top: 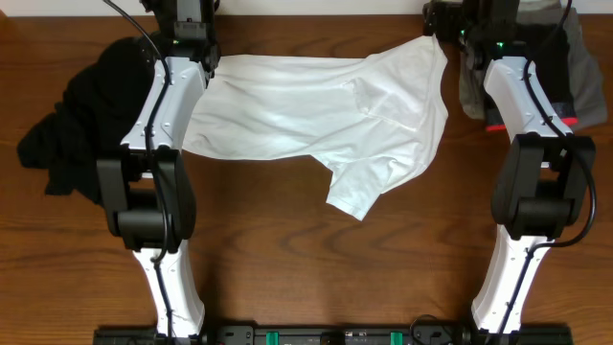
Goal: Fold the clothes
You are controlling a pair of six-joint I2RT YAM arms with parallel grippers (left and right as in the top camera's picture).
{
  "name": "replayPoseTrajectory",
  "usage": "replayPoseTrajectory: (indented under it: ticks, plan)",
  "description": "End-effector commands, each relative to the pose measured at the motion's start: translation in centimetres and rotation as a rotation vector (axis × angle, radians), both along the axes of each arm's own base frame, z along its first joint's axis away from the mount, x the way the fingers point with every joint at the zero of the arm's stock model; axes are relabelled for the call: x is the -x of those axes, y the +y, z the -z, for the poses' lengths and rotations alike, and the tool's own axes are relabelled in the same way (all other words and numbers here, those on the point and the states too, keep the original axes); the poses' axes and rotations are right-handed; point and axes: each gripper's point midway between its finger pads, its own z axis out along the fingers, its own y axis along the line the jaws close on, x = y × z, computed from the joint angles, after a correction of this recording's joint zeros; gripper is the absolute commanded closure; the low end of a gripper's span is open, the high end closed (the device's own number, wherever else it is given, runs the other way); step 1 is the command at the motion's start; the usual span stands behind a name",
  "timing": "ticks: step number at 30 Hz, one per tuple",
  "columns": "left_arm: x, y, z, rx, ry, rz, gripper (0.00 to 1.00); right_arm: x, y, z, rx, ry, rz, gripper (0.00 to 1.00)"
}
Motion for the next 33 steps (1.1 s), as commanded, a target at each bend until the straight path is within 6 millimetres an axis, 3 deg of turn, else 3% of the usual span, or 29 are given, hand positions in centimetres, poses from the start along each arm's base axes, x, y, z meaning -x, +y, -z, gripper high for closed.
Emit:
replayPoseTrajectory:
  ticks: [1,5,8,13,18,23,26,33]
  plan:
    - [2.0,0.0,-5.6,-0.006,-0.016,0.05,0.02,1.0,0.3,-3.9,-0.025,-0.023,0.009,0.01]
    - [6.2,-1.9,-6.1,0.102,0.123,0.146,0.02,4.8,1.9,-4.0,-0.063,0.125,-0.051,0.01]
    - [9.6,-3.1,-5.3,0.18,0.245,0.182,0.02,8.4,3.1,-3.5,-0.1,0.263,-0.095,0.01]
    - [13.2,-3.7,-1.5,0.24,0.444,0.192,0.02,13.9,5.3,-1.0,-0.11,0.507,-0.127,0.01]
    - [15.5,-2.7,2.0,0.272,0.54,0.143,0.02,18.5,7.2,1.3,-0.078,0.716,-0.13,0.06]
    - [16.8,-1.1,5.0,0.313,0.581,0.101,0.08,20.6,8.4,2.1,-0.014,0.791,-0.139,0.11]
    - [16.8,-1.2,7.3,0.391,0.567,0.122,0.12,21.9,8.7,2.5,0.031,0.838,-0.138,0.11]
    - [16.5,-1.6,11.5,0.417,0.536,0.214,0.21,22.5,9.4,2.6,0.05,0.853,-0.153,0.17]
